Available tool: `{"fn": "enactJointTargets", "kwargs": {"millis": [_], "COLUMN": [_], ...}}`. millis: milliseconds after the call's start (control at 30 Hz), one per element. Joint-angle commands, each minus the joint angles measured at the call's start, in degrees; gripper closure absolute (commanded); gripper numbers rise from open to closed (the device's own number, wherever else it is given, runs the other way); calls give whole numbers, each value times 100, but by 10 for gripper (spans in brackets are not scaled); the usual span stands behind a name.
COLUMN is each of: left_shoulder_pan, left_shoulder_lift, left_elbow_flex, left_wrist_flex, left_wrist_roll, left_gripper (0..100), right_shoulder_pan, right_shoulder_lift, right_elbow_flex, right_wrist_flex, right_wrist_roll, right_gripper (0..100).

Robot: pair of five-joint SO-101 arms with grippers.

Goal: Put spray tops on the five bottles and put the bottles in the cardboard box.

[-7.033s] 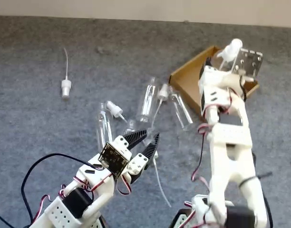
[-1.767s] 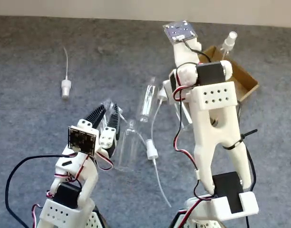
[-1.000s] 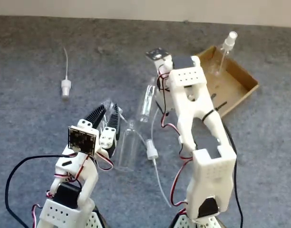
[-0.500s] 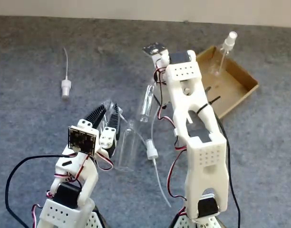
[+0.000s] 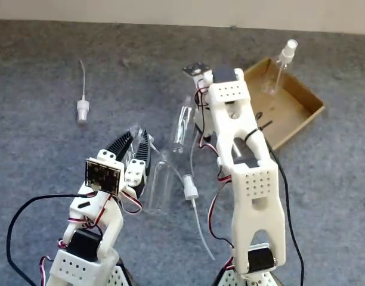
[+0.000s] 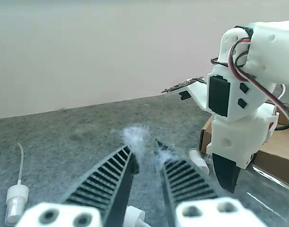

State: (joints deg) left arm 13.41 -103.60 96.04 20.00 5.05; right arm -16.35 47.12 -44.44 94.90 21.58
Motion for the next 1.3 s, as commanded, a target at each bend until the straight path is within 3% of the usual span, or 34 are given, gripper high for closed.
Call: {"fn": "enactJointTargets", "kwargs": {"millis": [0, 533, 700, 833, 1100, 1267], "left_shoulder_pan": [-57, -48, -48, -48, -48, -48], "left_shoulder_lift": [-4, -4, -4, -4, -4, -4], "left_elbow_flex": [101, 101, 101, 101, 101, 101], "left_wrist_flex": [-141, -141, -141, -141, -141, -141], "left_wrist_roll": [35, 35, 35, 35, 35, 35], "left_gripper": [995, 995, 995, 995, 995, 995], "right_shoulder_pan": [-66, -242, -215, -233, -242, -242], "right_shoulder_lift": [-101, -154, -154, -119, -92, -92], "right_elbow_flex": [-277, -277, -286, -286, -286, -242], "right_wrist_flex": [418, 637, 637, 629, 505, 84], "right_wrist_roll": [431, 589, 580, 607, 624, 633], "right_gripper": [741, 743, 826, 827, 676, 667]}}
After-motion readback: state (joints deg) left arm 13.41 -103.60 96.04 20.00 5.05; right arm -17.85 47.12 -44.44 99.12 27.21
